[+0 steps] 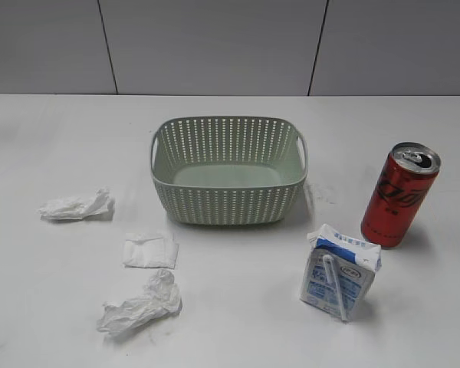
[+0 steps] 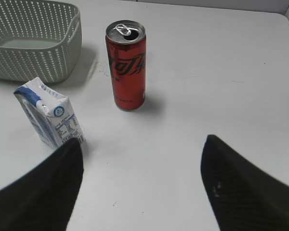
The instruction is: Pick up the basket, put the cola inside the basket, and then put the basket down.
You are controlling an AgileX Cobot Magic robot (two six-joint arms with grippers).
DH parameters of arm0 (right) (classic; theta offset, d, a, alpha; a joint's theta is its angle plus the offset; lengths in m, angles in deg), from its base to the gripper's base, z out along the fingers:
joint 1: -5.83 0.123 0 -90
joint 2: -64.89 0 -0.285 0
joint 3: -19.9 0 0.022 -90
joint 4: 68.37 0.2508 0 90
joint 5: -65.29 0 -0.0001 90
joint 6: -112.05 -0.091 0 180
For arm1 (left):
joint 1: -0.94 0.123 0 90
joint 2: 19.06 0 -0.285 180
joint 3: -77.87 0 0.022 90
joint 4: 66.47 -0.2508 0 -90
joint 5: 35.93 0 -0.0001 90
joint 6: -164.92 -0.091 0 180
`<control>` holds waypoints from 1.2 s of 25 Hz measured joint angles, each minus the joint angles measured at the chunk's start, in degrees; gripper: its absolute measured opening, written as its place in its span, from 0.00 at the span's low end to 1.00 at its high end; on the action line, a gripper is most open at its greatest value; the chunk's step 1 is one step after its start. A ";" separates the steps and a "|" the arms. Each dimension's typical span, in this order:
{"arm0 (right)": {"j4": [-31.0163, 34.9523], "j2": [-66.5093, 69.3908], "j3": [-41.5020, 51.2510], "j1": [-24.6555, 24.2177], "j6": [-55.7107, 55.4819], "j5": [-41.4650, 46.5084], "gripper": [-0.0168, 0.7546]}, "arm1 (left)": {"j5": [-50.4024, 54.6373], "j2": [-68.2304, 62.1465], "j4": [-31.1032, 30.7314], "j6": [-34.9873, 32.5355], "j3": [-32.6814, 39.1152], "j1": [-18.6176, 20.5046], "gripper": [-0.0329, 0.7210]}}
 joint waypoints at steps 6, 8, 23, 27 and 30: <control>0.00 0.00 0.00 0.00 0.00 0.00 0.76 | 0.00 0.00 0.00 0.00 0.00 0.00 0.81; 0.00 0.00 0.00 0.00 0.00 0.00 0.76 | 0.00 0.00 0.00 0.00 0.00 0.00 0.81; 0.00 0.00 0.00 0.00 0.00 0.00 0.76 | -0.11 0.00 0.00 0.00 -0.06 0.00 0.81; 0.00 0.00 0.00 0.00 0.00 0.00 0.76 | -2.69 -0.72 0.11 0.00 -1.10 0.00 0.81; 0.00 0.00 0.00 0.00 0.00 0.00 0.76 | -7.62 -3.73 0.59 0.00 -2.39 0.00 0.81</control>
